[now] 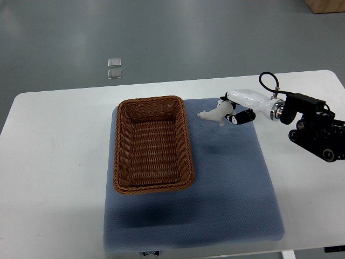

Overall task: Place white bear in brown basket with right hand
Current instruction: 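Carry the bear with the right hand over the basket and release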

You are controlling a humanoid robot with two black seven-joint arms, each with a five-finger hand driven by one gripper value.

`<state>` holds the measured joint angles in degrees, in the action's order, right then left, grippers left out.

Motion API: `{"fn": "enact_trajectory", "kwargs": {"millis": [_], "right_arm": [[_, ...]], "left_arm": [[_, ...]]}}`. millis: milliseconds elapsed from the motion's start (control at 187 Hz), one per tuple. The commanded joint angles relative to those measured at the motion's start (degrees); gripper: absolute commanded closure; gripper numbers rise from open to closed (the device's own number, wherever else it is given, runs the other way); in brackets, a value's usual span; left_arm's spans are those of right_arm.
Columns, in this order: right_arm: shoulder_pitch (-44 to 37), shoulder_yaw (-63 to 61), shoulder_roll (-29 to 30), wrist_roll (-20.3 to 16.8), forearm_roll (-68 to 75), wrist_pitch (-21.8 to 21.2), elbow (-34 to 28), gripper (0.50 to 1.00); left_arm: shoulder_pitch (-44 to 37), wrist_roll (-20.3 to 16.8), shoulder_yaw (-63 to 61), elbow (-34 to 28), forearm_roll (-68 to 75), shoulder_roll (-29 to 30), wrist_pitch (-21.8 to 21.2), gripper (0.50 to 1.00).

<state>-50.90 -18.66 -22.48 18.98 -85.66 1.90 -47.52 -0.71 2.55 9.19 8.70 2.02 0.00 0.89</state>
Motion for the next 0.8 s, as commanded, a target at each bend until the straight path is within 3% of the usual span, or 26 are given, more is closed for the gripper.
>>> {"fn": "enact_trajectory", "kwargs": {"millis": [0, 256, 544, 795], "right_arm": [[-2.6, 0.0, -0.6, -0.2, 0.1, -0.3, -3.1, 1.0], [-7.8, 0.0, 0.9, -0.3, 0.1, -0.8, -5.7, 1.0], [-10.3, 3.1, 7.4, -2.3, -2.2, -3.7, -8.6, 1.0], [-11.0, 4.7, 8.5, -2.5, -3.3, -3.7, -8.7, 1.0]], "left_arm": [[0.0, 0.1, -0.1, 0.0, 0.0, 0.0, 0.0, 0.5], [0.0, 0.0, 0.0, 0.0, 0.0, 0.0, 0.0, 0.5], [0.0, 0.0, -0.1, 0.0, 0.0, 0.0, 0.0, 0.5], [0.0, 0.0, 0.0, 0.0, 0.0, 0.0, 0.0, 0.5]]}}
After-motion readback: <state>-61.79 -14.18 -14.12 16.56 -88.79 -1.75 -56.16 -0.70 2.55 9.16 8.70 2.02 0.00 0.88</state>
